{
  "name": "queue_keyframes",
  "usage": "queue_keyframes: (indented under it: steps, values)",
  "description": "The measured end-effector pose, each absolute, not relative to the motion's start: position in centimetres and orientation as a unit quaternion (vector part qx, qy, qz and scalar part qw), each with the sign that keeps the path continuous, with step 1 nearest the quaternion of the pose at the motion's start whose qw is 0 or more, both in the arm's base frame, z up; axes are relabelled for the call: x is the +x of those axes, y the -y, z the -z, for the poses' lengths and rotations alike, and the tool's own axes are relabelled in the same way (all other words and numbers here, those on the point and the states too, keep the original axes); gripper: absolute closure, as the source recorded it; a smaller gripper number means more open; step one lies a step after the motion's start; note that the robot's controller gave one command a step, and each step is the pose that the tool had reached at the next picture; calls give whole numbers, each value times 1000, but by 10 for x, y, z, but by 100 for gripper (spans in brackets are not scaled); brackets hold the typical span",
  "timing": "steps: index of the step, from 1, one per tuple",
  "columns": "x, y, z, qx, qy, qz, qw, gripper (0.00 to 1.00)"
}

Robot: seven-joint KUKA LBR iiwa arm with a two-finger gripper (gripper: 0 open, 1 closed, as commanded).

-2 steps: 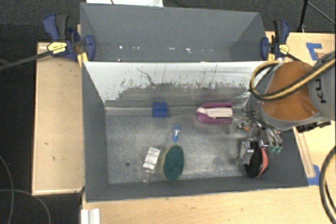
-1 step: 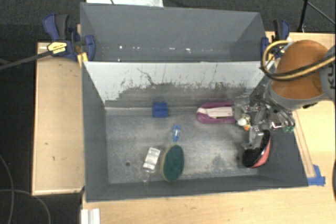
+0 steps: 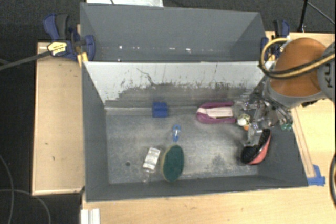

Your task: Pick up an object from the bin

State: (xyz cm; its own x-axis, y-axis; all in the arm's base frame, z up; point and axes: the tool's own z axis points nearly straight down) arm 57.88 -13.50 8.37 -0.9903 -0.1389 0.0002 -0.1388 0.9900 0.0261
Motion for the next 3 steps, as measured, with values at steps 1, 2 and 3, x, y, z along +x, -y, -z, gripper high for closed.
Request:
queue_keyframes:
  steps: [1, 2, 3]
  values:
    - [590, 137, -72, 75, 997, 12, -5, 0]
    - [589, 144, -72, -4, 1000, 4, -3, 0]
    - [588, 149, -71, -4, 1000, 1, -1, 100]
